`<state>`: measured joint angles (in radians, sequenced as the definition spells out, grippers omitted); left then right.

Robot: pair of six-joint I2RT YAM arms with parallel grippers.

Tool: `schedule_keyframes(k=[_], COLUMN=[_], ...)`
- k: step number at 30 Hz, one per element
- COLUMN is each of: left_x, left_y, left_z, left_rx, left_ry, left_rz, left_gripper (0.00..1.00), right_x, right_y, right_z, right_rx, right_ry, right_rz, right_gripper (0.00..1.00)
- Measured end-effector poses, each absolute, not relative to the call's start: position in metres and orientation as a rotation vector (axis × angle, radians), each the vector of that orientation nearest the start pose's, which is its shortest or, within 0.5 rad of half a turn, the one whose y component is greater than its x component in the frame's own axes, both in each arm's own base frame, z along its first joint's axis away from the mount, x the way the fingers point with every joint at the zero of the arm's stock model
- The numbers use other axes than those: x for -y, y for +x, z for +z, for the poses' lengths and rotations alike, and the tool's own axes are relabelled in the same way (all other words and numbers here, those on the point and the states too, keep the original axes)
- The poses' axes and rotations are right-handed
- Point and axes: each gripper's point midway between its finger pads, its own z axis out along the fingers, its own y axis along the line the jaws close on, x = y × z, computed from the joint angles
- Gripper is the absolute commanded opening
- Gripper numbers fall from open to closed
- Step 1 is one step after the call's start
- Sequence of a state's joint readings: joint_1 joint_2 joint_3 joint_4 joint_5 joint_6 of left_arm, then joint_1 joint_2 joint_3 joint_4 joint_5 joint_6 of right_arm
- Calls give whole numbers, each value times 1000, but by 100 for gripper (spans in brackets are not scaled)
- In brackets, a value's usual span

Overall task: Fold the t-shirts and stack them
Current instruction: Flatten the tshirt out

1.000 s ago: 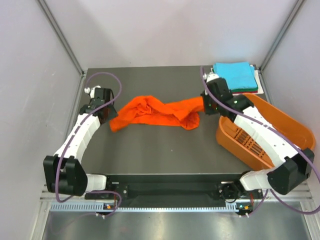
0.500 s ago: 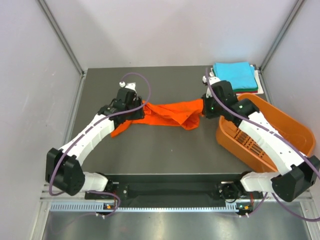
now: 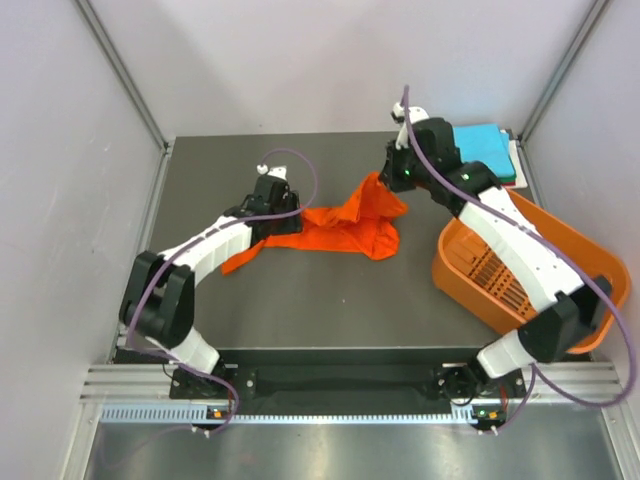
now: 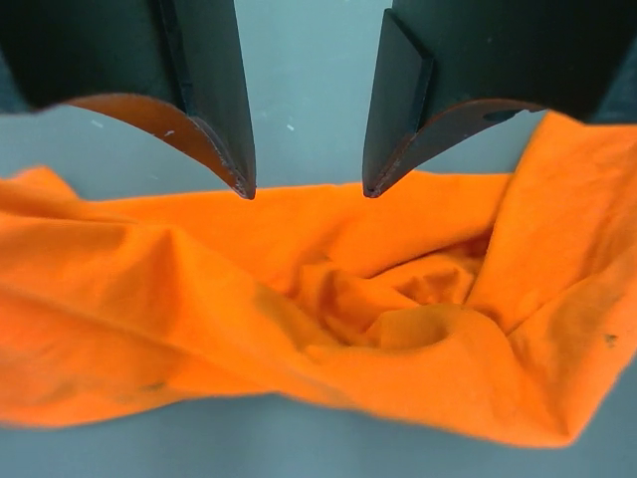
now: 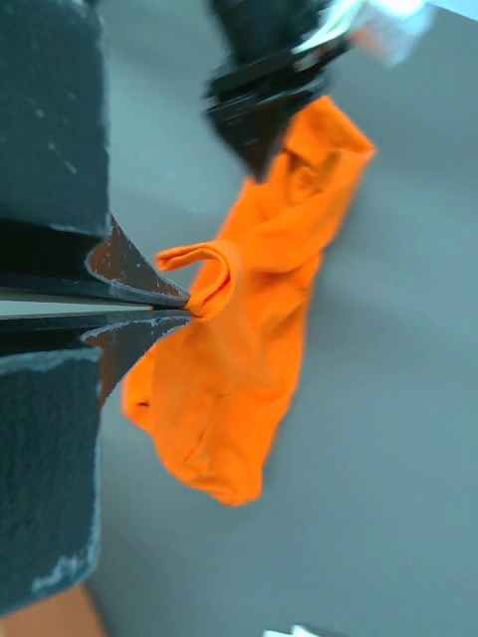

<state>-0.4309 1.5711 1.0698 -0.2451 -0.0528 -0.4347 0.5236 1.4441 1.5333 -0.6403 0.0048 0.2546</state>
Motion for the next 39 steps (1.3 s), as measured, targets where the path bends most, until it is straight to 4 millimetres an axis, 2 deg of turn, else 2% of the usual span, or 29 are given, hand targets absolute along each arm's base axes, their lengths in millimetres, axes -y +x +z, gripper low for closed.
schedule_keyframes(k=[4, 7, 9, 12, 16, 21, 22, 24, 25, 27, 28, 29, 32, 34, 37, 39], left_x=[181, 179, 179, 182, 192, 188, 186, 183, 183, 182, 182, 181, 179, 178, 170, 160], left_y=[388, 389, 391, 405, 430, 435, 436, 438, 440, 445, 447, 446, 444, 447, 437, 421], left_z=[81, 64, 59, 56, 54, 52, 52, 53, 54, 54, 53, 53, 67, 91, 139, 180], left_rx=[-2417, -2450, -2449, -2441, -2416, -2409, -2404, -2400, -2396, -2395, -2398, -2412, -2448, -2439, -2403, -2357], left_ry=[-55, -63, -65, -68, -69, -92, -99, -115, -124, -143, -147, -150, -153, -157, -170, -183], left_rz=[-306, -272, -265, -249, -246, -208, -198, -175, -169, -149, -139, -127, -97, -88, -77, -78], left_gripper=[55, 56, 57, 57, 56, 55, 53, 39, 21, 6, 0, 0, 0, 0, 0, 0], right_x=[-220, -209, -201, -194, -194, -200, -200, -201, -202, -202, -202, -202, -195, -188, -176, -165], right_y=[396, 418, 430, 440, 441, 442, 441, 439, 438, 437, 437, 437, 436, 436, 429, 415], right_z=[277, 253, 238, 223, 221, 222, 220, 215, 213, 213, 212, 213, 214, 222, 248, 279], right_rx=[-2153, -2199, -2227, -2258, -2263, -2245, -2248, -2254, -2258, -2262, -2262, -2262, -2276, -2269, -2226, -2169], right_ry=[-248, -205, -180, -160, -163, -179, -181, -184, -186, -189, -191, -192, -188, -178, -158, -139], right_rz=[425, 389, 375, 370, 393, 430, 433, 443, 446, 451, 450, 447, 414, 379, 340, 325], right_gripper=[0, 0, 0, 0, 0, 0, 0, 0, 0, 0, 0, 0, 0, 0, 0, 0])
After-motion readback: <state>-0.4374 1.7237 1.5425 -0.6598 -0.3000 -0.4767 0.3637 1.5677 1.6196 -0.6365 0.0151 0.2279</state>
